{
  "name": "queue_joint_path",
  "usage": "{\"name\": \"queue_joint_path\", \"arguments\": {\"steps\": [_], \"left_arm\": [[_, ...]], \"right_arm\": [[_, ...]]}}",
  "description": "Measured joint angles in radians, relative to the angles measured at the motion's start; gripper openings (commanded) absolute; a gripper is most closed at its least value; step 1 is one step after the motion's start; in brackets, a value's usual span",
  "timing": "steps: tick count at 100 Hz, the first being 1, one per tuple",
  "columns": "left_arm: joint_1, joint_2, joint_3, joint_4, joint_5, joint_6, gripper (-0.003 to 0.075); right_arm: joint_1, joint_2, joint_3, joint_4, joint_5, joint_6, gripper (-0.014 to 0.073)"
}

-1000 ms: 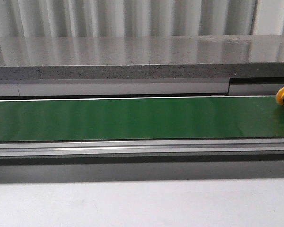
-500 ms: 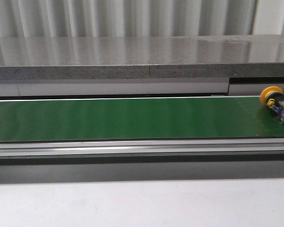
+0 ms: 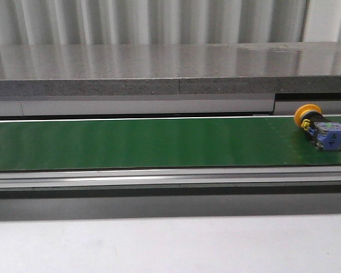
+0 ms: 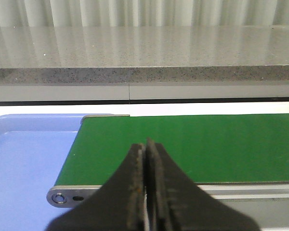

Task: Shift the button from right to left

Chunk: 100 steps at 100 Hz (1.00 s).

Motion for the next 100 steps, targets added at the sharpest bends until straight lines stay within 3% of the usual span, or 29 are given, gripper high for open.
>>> {"name": "queue_joint_path", "arguments": {"steps": [23,83,100], "left_arm": [[0.000,0.000,0.000,0.000,0.000,0.000,-0.0020],[0.000,0.000,0.000,0.000,-0.047,0.000,-0.0020],[0.000,0.000,-0.022,0.000,0.013,0.000,-0.0020]], "right_arm": [[0.000,-0.107,0.074,0.000,-0.029,-0.002,-0.0067],[0.000,-0.109,0.089,0.000,-0.126,-0.002,-0.0067],[0.000,-0.109,0.089,0.000,-0.126,-0.002,-0.0067]]}}
